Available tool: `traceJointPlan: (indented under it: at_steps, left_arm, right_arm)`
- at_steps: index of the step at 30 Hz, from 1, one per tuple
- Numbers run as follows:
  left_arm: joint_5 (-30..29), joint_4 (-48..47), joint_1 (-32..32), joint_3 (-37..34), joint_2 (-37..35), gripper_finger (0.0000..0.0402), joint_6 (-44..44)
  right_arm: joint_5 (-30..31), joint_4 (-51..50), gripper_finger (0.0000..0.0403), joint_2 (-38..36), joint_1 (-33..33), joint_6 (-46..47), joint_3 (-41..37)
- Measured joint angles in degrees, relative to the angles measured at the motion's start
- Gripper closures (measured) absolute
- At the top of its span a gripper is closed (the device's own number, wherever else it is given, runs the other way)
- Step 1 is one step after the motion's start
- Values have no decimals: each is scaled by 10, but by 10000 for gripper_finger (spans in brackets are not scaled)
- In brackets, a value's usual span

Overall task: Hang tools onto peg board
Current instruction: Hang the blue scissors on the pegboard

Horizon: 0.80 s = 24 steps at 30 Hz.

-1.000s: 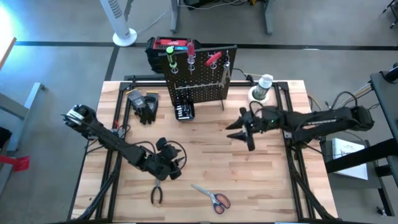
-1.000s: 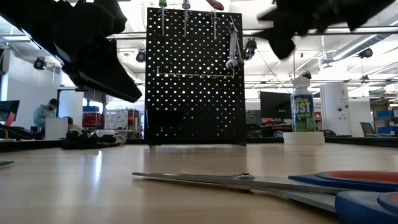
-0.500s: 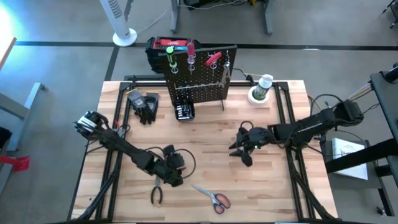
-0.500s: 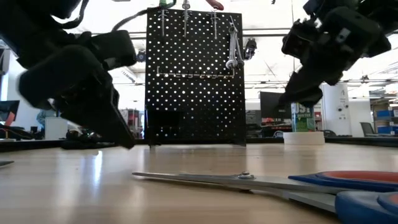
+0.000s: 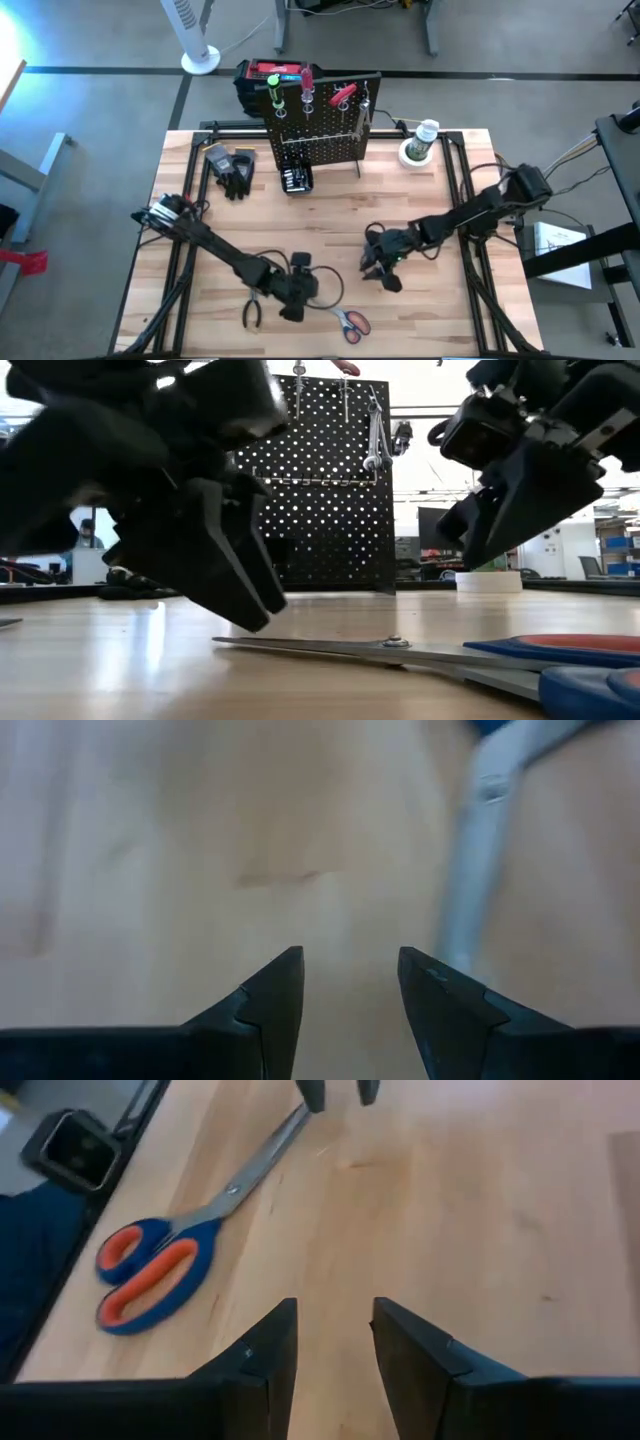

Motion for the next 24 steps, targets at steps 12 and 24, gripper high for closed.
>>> traceJointPlan:
  at_steps: [12,24]
  left_arm:
    - [141,-25,5,101,79,247,36]
    - [165,-92,8,152,95,283,40]
  right_arm:
    - [-109,-83,312,46,26,15,92]
    - [-104,-184,330,30,92,39,105]
